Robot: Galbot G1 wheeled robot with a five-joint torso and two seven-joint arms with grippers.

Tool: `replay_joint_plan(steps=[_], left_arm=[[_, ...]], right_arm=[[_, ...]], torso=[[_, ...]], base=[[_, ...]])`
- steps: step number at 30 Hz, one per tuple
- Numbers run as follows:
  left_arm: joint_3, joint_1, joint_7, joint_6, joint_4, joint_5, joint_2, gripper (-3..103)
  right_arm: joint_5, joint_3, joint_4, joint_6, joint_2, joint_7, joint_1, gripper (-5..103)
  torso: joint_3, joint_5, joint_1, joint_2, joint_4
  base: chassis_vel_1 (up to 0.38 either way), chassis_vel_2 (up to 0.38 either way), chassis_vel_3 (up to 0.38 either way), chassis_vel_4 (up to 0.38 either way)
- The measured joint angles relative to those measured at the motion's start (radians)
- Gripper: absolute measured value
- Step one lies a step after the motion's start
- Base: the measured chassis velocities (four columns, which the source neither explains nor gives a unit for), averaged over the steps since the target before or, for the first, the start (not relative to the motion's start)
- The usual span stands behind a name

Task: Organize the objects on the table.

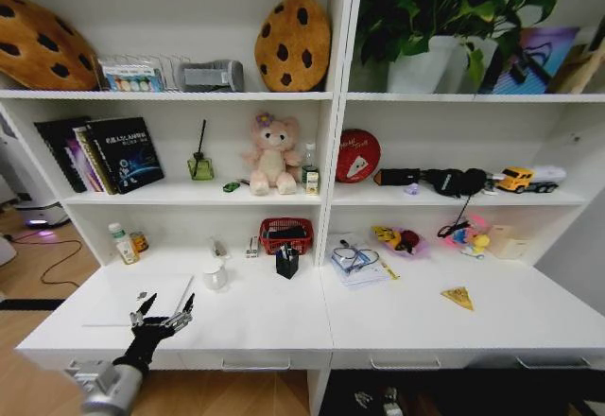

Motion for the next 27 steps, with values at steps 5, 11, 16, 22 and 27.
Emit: replay_joint_plan(steps=[5, 11, 16, 22, 27], left_arm=[[0.0, 0.0, 0.0, 0.0, 0.0, 0.0, 0.0, 100], [0.0, 0.0, 0.0, 0.0, 0.0, 0.0, 0.0, 100], [0.0, 0.0, 0.0, 0.0, 0.0, 0.0, 0.0, 100], [0.0, 0.0, 0.0, 0.0, 0.0, 0.0, 0.0, 100], [0.0, 0.0, 0.0, 0.0, 0.0, 0.0, 0.0, 100]], right_arm=[[0.129, -0.01, 0.354, -0.093, -0.07, 0.122, -0.292, 100], [0.19, 0.008, 0.707, -0.07, -0.13, 0.255, -0.622, 100], [0.056, 0.012, 0.909, 0.073, -0.145, 0.357, -0.804, 100], [0.004, 0.069, 0.988, -0.004, -0.139, 0.297, -0.602, 100], [0.149, 0.078, 0.97, -0.2, -0.193, 0.271, -0.326, 100]], torso=[[0.0, -0.0002, 0.0, 0.0, 0.0001], [0.0, -0.0001, 0.0, 0.0, -0.0003], [0.0, -0.0003, 0.0, 0.0, -0.0003], [0.0, 0.0003, 0.0, 0.0, -0.0005], [0.0, 0.0007, 0.0, 0.0, 0.0005]], base=[[0.0, 0.0, 0.0, 0.0], [0.0, 0.0, 0.0, 0.0], [0.0, 0.0, 0.0, 0.0], [0.0, 0.0, 0.0, 0.0], [0.0, 0.0, 0.0, 0.0]])
